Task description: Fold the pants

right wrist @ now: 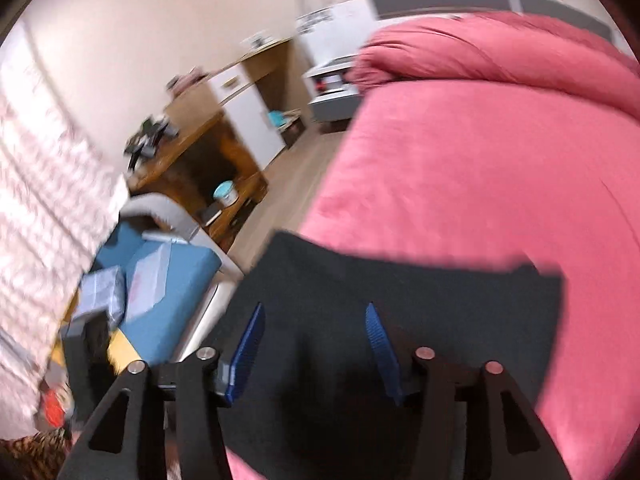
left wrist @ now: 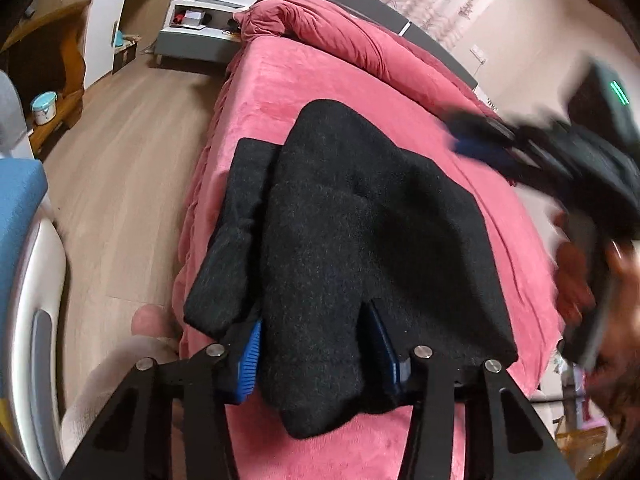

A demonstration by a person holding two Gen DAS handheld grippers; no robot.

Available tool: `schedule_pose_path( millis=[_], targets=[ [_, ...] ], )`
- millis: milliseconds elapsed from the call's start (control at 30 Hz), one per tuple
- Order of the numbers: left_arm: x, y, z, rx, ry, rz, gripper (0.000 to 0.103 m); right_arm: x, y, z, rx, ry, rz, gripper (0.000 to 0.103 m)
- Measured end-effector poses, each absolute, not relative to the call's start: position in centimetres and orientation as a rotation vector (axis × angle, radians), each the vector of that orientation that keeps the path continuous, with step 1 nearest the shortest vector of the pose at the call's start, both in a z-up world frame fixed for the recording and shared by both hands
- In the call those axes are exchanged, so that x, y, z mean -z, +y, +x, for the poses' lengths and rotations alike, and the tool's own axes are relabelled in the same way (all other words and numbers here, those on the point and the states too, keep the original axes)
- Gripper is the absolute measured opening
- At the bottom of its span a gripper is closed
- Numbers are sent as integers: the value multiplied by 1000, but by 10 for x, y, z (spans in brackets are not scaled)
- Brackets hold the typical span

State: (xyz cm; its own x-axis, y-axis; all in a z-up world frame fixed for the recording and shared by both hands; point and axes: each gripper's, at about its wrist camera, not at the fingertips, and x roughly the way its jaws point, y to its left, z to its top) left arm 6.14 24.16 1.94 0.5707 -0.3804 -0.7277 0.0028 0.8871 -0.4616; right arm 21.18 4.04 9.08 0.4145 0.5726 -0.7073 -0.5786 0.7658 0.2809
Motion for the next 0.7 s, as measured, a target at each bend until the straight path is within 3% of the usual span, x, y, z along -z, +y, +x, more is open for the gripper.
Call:
schedule_pose_path(
  millis=[200, 233, 267, 367, 500, 633, 700],
  targets=[
    [-12, 248, 60, 253, 947, -456, 41, -59, 134, 247, -740, 981, -313, 55],
    [-11, 248, 61, 253, 949, -456, 36, -52, 137, 243, -744, 1002, -368, 49],
    [-12, 249, 61, 260, 949, -461, 33, -47, 142, 238, -748, 1004, -432, 20],
    [-20, 253, 59, 262, 914, -473, 26, -50, 146, 224, -713, 938, -531, 7],
    [-25, 257, 61, 242, 892, -470, 24, -63, 138, 239, -628, 858, -361, 7],
    [-6, 259, 58, 207, 938, -469, 24, -34, 145, 242, -612, 865, -291, 7],
    [-6, 265, 57, 240, 928, -515, 28, -26, 139, 236, -666, 884, -221, 13]
  ],
)
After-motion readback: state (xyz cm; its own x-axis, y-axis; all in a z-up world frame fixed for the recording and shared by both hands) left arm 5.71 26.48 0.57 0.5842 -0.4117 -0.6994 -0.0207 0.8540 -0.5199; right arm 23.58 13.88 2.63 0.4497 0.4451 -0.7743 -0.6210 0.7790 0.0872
